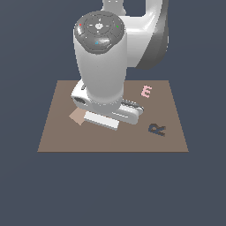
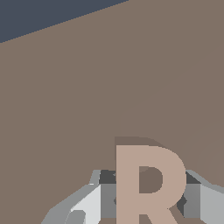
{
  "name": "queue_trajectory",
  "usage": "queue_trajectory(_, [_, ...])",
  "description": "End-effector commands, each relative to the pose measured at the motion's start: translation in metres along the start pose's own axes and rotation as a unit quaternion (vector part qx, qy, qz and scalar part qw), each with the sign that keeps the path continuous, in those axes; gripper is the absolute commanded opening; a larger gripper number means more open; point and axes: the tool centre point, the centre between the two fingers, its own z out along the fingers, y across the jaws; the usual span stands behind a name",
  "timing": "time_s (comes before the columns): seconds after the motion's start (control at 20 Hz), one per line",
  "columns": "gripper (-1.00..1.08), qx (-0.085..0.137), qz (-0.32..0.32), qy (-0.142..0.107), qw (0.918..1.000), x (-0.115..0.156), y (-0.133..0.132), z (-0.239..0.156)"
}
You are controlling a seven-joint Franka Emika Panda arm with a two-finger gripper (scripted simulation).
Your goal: Insert a designated object into the corresponding slot on a board.
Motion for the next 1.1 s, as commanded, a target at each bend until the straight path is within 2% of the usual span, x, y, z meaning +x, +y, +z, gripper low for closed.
queue_trajectory(0.0, [-1.0,0.0,0.013,0.0,0.9999,-0.003,-0.002,0.0])
queue_trajectory(0.35, [-1.0,0.0,0.073,0.0,0.9973,-0.014,-0.012,-0.001])
queue_trajectory(0.6, [-1.0,0.0,0.134,0.0,0.991,-0.024,-0.024,-0.002])
queue_trajectory(0.8, [-1.0,0.0,0.193,0.0,0.9812,-0.032,-0.036,-0.003])
queue_trajectory(1.05, [-1.0,0.0,0.274,0.0,0.9618,-0.041,-0.056,-0.004])
